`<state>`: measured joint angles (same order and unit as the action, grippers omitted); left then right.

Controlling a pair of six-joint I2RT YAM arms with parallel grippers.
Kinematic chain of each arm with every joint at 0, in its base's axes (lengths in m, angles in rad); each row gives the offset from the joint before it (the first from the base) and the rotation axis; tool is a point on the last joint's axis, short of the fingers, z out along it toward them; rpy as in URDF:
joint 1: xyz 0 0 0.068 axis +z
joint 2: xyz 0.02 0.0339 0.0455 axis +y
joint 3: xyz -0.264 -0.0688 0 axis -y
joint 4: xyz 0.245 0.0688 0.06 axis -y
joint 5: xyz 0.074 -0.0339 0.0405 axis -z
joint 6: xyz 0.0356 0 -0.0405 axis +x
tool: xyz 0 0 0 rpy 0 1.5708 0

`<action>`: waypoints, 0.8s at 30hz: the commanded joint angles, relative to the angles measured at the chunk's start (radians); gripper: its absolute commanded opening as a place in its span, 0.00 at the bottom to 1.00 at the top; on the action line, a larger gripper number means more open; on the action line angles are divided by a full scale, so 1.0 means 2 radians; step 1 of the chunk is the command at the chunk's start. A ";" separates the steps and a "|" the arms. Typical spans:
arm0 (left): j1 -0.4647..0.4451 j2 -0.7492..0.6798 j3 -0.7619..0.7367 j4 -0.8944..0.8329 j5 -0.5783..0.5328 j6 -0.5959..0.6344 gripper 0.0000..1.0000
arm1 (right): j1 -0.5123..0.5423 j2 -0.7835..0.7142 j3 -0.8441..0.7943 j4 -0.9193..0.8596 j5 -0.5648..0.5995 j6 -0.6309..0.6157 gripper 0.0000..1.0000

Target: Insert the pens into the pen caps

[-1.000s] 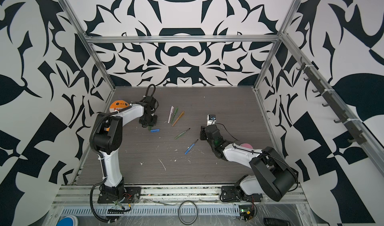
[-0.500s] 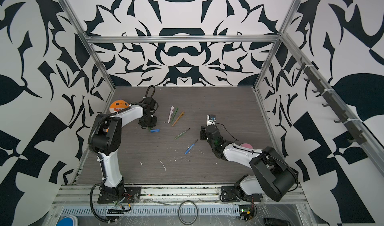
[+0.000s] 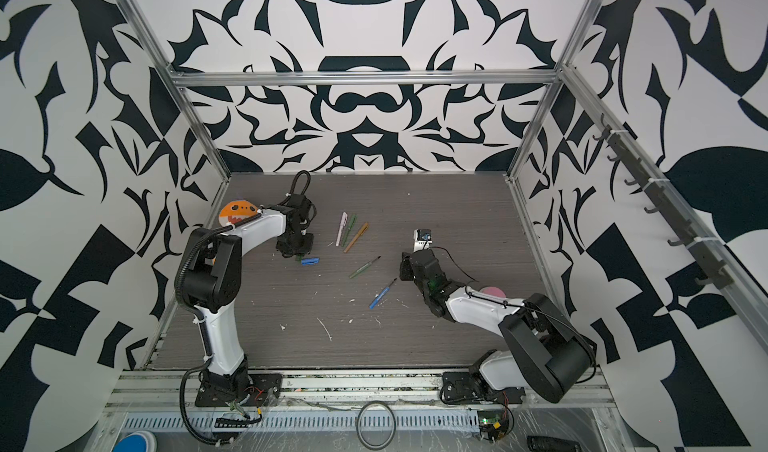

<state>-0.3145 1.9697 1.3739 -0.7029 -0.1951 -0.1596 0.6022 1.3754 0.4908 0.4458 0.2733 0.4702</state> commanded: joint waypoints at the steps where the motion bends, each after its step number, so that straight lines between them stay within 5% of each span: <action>1: -0.002 -0.023 -0.002 -0.025 0.002 0.003 0.21 | 0.003 -0.009 0.018 0.007 0.001 0.003 0.41; 12: -0.042 -0.035 0.037 -0.045 -0.003 0.001 0.21 | 0.002 -0.007 0.018 0.007 0.003 0.002 0.41; 24: -0.158 -0.005 0.105 -0.049 -0.001 -0.026 0.21 | 0.002 -0.019 0.010 0.002 0.042 0.010 0.41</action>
<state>-0.5888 1.9396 1.5425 -0.7643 -0.2012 -0.1806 0.6022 1.3739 0.4908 0.4431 0.3004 0.4732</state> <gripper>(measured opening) 0.211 0.408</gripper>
